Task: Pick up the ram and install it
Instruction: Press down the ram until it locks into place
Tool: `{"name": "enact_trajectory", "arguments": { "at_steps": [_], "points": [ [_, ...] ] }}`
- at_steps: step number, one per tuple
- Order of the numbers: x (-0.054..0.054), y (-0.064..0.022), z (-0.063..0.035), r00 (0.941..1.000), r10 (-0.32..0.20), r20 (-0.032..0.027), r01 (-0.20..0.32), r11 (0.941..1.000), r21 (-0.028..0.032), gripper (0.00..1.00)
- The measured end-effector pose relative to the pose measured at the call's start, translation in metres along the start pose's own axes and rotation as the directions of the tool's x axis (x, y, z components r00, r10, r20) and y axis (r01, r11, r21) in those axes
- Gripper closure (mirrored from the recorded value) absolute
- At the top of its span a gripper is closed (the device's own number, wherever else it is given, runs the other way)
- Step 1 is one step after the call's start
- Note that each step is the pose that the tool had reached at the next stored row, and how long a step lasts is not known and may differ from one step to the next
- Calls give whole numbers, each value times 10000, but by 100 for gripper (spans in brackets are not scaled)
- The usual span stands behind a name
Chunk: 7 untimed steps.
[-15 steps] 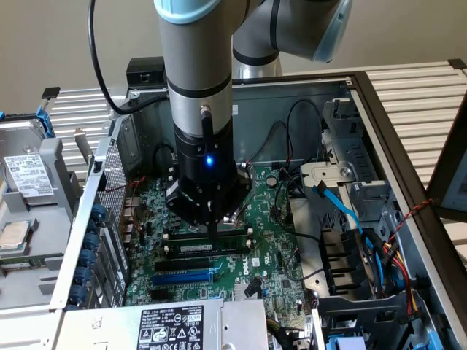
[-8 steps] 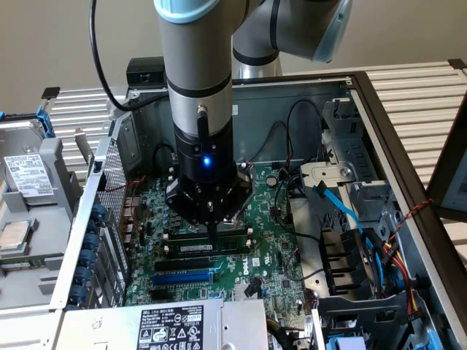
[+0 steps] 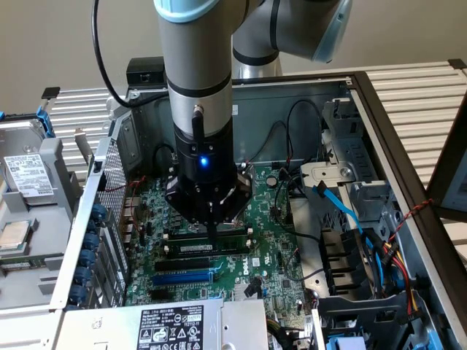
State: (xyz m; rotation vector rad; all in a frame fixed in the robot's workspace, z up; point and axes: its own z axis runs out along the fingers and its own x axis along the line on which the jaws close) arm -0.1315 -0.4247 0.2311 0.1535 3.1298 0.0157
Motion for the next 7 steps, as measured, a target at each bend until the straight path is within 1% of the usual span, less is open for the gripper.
{"name": "enact_trajectory", "arguments": {
  "at_steps": [1, 7],
  "points": [
    [0, 0, 0, 9999, 111, 1, -111, 9999, 1, 90],
    [0, 0, 0, 9999, 119, 2, -119, 9999, 1, 90]
  ]
}}
